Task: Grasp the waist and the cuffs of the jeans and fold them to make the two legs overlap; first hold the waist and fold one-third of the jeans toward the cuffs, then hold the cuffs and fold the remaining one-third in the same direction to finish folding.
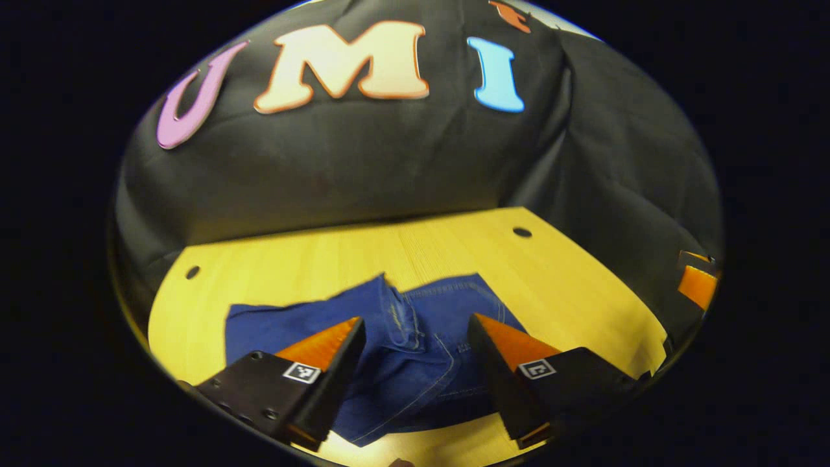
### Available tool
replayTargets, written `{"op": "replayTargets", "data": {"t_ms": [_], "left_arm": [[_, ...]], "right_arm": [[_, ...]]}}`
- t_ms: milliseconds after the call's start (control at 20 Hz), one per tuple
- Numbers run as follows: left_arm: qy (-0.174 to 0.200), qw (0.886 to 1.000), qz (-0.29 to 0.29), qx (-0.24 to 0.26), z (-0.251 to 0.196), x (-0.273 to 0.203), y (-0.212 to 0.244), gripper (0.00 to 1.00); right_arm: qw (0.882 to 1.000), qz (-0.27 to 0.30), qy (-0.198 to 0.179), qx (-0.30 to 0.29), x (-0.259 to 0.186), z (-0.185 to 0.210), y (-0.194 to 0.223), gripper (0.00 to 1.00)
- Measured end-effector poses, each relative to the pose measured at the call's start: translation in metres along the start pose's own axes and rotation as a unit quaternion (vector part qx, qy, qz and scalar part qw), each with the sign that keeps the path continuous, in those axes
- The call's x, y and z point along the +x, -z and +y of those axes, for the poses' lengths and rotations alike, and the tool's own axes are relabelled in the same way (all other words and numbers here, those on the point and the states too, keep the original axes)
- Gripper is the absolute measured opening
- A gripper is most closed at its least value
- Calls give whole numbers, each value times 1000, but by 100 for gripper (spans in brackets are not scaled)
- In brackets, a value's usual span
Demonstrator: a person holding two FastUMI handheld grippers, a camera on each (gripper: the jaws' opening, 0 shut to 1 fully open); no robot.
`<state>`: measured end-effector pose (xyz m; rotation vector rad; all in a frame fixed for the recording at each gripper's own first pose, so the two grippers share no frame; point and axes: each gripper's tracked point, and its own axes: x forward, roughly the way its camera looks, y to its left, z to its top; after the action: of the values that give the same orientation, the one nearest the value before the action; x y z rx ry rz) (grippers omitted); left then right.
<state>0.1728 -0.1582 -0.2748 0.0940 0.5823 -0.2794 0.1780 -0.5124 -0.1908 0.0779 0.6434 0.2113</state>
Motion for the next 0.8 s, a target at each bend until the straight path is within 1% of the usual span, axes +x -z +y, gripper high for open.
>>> {"op": "replayTargets", "data": {"t_ms": [150,250,350,450,500,550,600,650,700,750,800], "left_arm": [[-48,996,-78,9,32,-56,-45,98],[-67,990,-124,13,45,-93,-74,98],[-80,984,-157,16,64,-130,-92,98],[-86,978,-192,10,79,-173,-107,98],[-85,975,-207,6,84,-194,-113,100],[-85,972,-220,5,90,-212,-116,97],[-87,969,-231,5,95,-228,-117,100],[-87,967,-239,3,100,-244,-118,97],[-87,965,-249,2,104,-258,-119,100],[-91,961,-261,-5,108,-272,-121,97],[-90,959,-268,-12,112,-280,-121,97]], "right_arm": [[999,-46,-12,-6,-7,32,-30,98],[997,-78,-21,-11,-20,61,-50,98],[993,-111,-26,-11,-37,92,-71,97],[989,-146,-31,-8,-60,125,-91,97],[986,-162,-35,-7,-73,141,-99,97],[984,-173,-35,-8,-82,155,-105,97],[983,-181,-33,-9,-92,167,-108,97],[982,-187,-33,-11,-101,179,-109,97],[981,-193,-31,-11,-111,189,-110,92],[980,-198,-31,-12,-119,197,-110,92],[979,-201,-32,-14,-127,206,-109,97]]}}
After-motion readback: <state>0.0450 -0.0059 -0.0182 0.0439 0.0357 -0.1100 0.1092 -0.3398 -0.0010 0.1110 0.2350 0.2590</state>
